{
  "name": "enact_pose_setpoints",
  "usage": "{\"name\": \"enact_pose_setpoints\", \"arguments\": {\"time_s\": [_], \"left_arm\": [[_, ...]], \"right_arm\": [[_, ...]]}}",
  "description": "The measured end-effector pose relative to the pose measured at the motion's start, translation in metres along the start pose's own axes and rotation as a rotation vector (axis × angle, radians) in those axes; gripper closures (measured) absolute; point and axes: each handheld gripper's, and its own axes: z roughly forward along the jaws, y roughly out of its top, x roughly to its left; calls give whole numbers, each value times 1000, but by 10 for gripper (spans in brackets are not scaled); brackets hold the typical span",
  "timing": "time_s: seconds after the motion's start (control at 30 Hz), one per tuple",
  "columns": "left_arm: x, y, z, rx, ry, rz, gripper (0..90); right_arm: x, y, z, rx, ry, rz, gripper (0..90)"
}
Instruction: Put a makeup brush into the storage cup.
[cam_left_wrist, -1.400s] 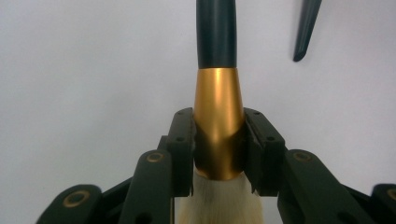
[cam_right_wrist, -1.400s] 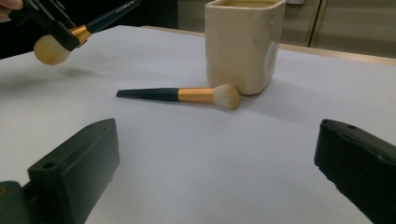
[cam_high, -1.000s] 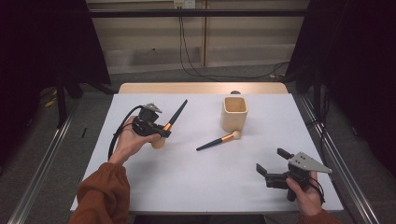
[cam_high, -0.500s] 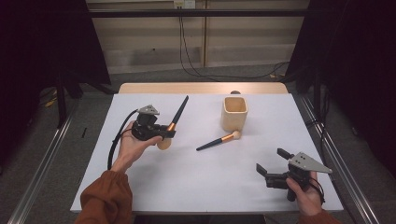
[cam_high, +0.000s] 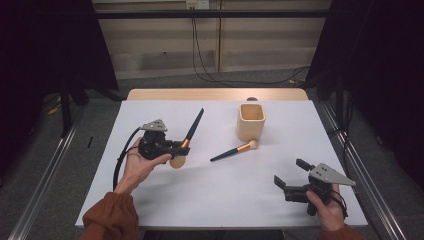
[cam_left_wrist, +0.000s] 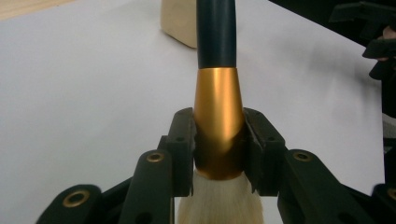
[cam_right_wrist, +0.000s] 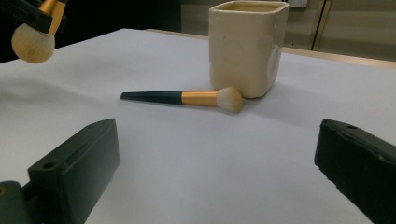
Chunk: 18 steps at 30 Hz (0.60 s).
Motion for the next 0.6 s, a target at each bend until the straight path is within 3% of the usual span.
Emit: {"name": "enact_pose_setpoints", "arguments": {"time_s": [0.1, 0.37, 0.43, 0.6], "left_arm": [[-8, -3, 4, 9, -30, 16, 667], [-17, -4, 11, 41, -71, 10, 667], [-22, -2, 12, 55, -61, 51, 667], [-30, -1, 16, 80, -86, 72, 667]], "right_arm": [[0, 0, 0, -1, 0, 0, 0], [1, 0, 0, -1, 4, -1, 0], [1, 0, 0, 0, 4, 1, 0], [1, 0, 0, 2, 11, 0, 0]]}}
